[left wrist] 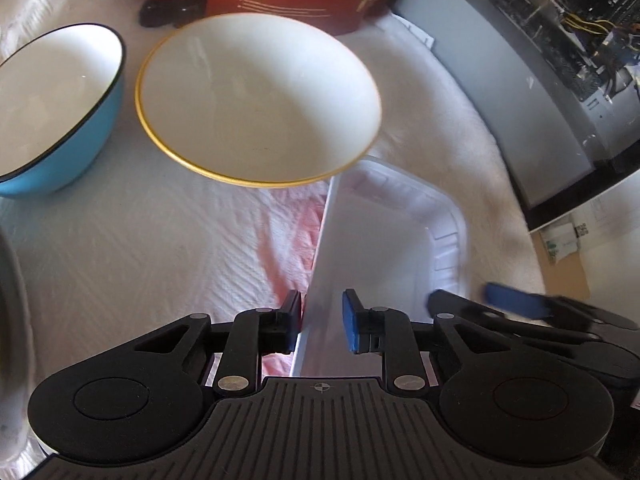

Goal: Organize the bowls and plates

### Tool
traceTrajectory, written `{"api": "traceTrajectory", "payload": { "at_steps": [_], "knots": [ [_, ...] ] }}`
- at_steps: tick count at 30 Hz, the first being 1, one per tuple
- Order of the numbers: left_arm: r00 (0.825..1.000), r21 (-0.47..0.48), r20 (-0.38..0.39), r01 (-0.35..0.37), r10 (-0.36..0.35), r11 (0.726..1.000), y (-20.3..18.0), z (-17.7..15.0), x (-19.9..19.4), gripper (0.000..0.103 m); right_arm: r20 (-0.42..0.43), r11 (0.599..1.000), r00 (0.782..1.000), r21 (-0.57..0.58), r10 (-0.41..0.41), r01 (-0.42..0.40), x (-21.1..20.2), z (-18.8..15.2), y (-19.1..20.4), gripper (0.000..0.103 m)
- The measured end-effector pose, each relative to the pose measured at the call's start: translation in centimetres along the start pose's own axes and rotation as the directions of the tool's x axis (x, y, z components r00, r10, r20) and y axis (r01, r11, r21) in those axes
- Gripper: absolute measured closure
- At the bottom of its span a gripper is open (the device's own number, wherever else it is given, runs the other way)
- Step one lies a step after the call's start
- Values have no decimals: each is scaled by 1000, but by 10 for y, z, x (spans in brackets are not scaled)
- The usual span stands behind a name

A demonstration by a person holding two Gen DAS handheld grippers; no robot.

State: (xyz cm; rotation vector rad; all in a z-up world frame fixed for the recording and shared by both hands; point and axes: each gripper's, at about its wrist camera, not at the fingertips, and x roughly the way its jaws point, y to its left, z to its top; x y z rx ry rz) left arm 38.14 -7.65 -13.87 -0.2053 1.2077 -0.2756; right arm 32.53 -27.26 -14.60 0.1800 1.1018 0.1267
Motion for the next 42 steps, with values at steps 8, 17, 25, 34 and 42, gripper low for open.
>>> {"api": "traceTrajectory", "payload": {
  "at_steps": [8,17,25,34,42],
  "knots": [
    [995,-15,-41,91,-91,996,-18,-2,6,83,-2,999,999,4,38,-38,-6,5,-7,62],
    [981,-56,-63,178,-181,983,-40,-4,30,83,63,998,997,-36,-47,49,-14,18,-42,62],
    [974,-70,-80,208,-214,976,-45,-2,38,82,76,991,992,-88,-97,104,-4,22,-45,62],
    [985,-78,-40,166,-169,983,-23,-4,9,82,127,973,978,-146,-162,181,-15,20,-49,42],
    [986,-179,82,156,-143,971,17,-3,-39,82,225,968,970,-209,-94,142,-49,24,-29,31]
  ]
}}
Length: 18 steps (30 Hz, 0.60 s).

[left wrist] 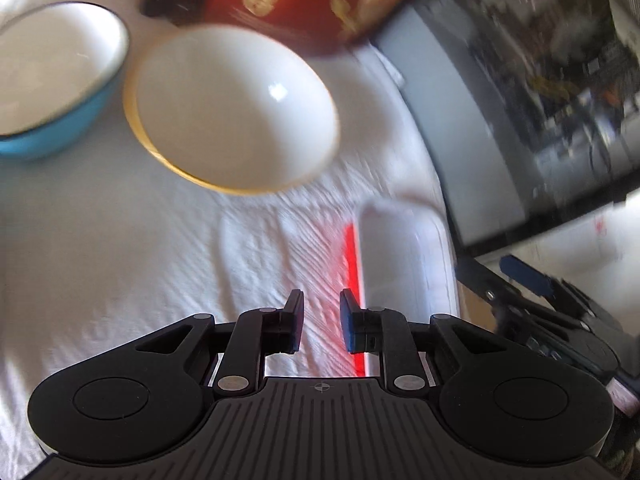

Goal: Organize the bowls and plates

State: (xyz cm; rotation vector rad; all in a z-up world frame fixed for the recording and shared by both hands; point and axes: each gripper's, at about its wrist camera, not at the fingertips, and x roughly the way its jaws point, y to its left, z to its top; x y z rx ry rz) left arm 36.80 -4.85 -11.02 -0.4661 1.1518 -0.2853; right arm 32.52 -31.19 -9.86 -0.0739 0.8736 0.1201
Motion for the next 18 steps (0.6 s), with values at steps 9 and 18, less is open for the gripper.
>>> {"api": "traceTrajectory", "payload": {
  "at_steps": [9,18],
  "knots": [
    [981,-251,157,-75,117,965,60,14,-41,82,90,982,989,-156,121,-106,4,28,58,22],
    [971,-311,191,-81,146,947,74,43,-36,82,-49,959,960,-48,276,-278,56,85,78,22]
  ]
}}
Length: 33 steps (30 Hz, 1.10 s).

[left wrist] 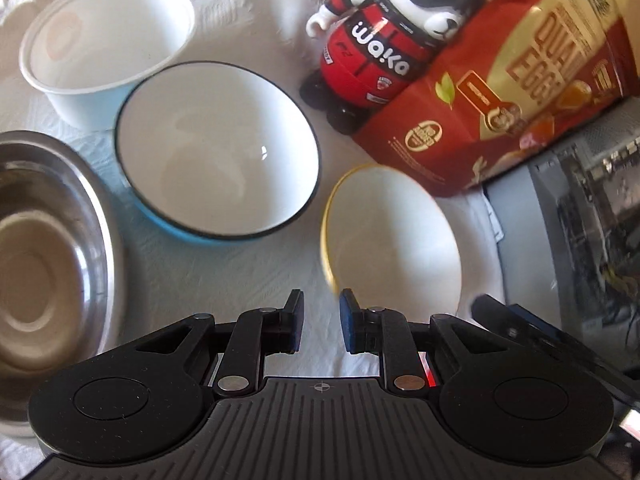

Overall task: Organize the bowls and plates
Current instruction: 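Close the left gripper on the yellow-rimmed bowl rim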

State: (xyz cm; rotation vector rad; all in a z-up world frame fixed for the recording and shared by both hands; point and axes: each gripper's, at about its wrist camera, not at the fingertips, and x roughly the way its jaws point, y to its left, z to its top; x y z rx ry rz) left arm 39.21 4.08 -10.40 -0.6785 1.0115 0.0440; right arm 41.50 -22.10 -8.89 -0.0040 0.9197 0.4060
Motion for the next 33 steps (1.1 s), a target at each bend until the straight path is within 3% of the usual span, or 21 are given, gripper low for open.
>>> {"api": "traceTrajectory", "payload": {
  "at_steps": [4,12,15,16,19,27,33],
  "knots": [
    [999,-31,22,31,-30,999,-4,8,12,80,-11,1000,1000,-25,-13,13,26,15,-1,22],
    [999,-20,0,-32,32,999,-14,21,47,76,-98,999,995,-20,32,-34,85,37,-7,23],
    [999,-18,-18,-50,50,999,-16,23,62,75,-129,999,991,-11,45,-47,98,38,-7,36],
    [998,-11,-24,-57,57,998,-18,23,67,75,-146,998,988,-8,57,-59,105,38,-7,45],
    [996,14,-34,-78,79,997,-21,22,75,77,-176,999,983,-10,49,-52,121,37,-8,55],
    [993,59,-57,-96,100,994,-23,11,63,77,-222,995,969,29,104,-100,118,29,-15,58],
    [992,103,-82,-88,97,991,-15,-12,38,77,-267,993,956,32,120,-115,103,3,-6,57]
  ]
}}
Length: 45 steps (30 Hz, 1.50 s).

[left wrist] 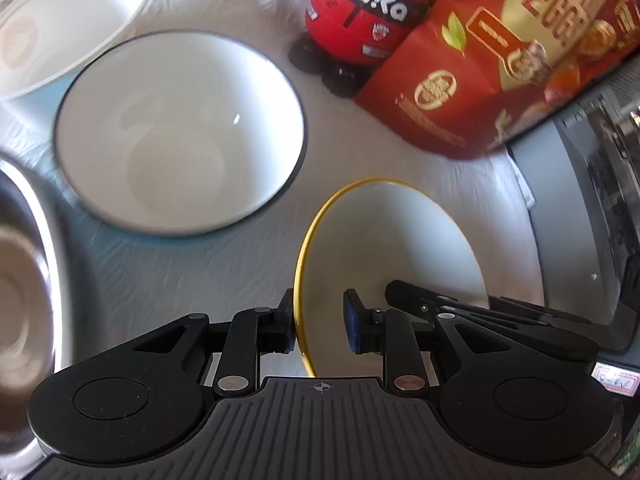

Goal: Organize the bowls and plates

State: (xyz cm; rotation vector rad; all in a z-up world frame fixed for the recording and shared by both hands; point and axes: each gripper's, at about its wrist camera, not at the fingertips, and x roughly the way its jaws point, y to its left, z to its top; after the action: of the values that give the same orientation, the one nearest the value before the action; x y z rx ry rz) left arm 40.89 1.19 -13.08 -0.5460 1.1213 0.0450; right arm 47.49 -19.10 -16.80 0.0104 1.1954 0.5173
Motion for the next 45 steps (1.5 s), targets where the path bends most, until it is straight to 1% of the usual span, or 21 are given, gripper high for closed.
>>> {"api": "traceTrajectory", "payload": {
  "at_steps": [4,7,11,15,16,18,23,30,33,37,40,43,45],
  "knots": [
    [999,-4,-37,13,-13,1000,12,-21,-9,77,-4,1000,1000,2,4,-4,-7,-21,11,57],
    [999,-13,-32,4,-5,1000,22,-33,-20,77,-1,1000,1000,-21,9,-9,-12,-34,24,55],
    [999,-45,-34,1,-3,999,38,-47,-35,77,-16,999,999,-28,40,-41,-11,-48,40,55],
    [999,-62,-38,5,-7,998,48,-51,-39,77,-22,997,997,-26,71,-71,-10,-62,52,55],
    [999,-59,-37,0,-2,998,49,-51,-40,77,-18,997,997,-29,71,-71,-10,-63,55,53],
    [999,-47,-30,-12,11,999,50,-50,-43,77,-13,997,998,-36,68,-69,-12,-63,61,53],
    [1000,-43,-27,-4,3,999,62,-45,-47,78,-14,996,996,-15,92,-92,-11,-66,68,53],
    [999,15,-41,8,-7,1000,59,-42,-49,78,-34,994,994,-2,107,-107,-10,-75,69,53],
    [998,12,-53,22,-22,1000,62,-40,-48,78,-42,994,993,7,108,-108,-9,-74,68,53],
    [998,31,-45,40,-39,999,63,-41,-48,79,-42,995,995,-29,92,-93,-9,-73,73,53],
    [998,27,-34,51,-50,998,66,-42,-51,79,-46,994,996,-62,83,-85,-8,-71,74,53],
    [998,35,-30,52,-51,998,66,-44,-53,78,-34,993,997,-93,69,-72,-12,-68,76,53],
    [998,27,-30,50,-50,998,66,-43,-53,78,-25,992,997,-100,75,-78,-14,-64,75,53]
  ]
}}
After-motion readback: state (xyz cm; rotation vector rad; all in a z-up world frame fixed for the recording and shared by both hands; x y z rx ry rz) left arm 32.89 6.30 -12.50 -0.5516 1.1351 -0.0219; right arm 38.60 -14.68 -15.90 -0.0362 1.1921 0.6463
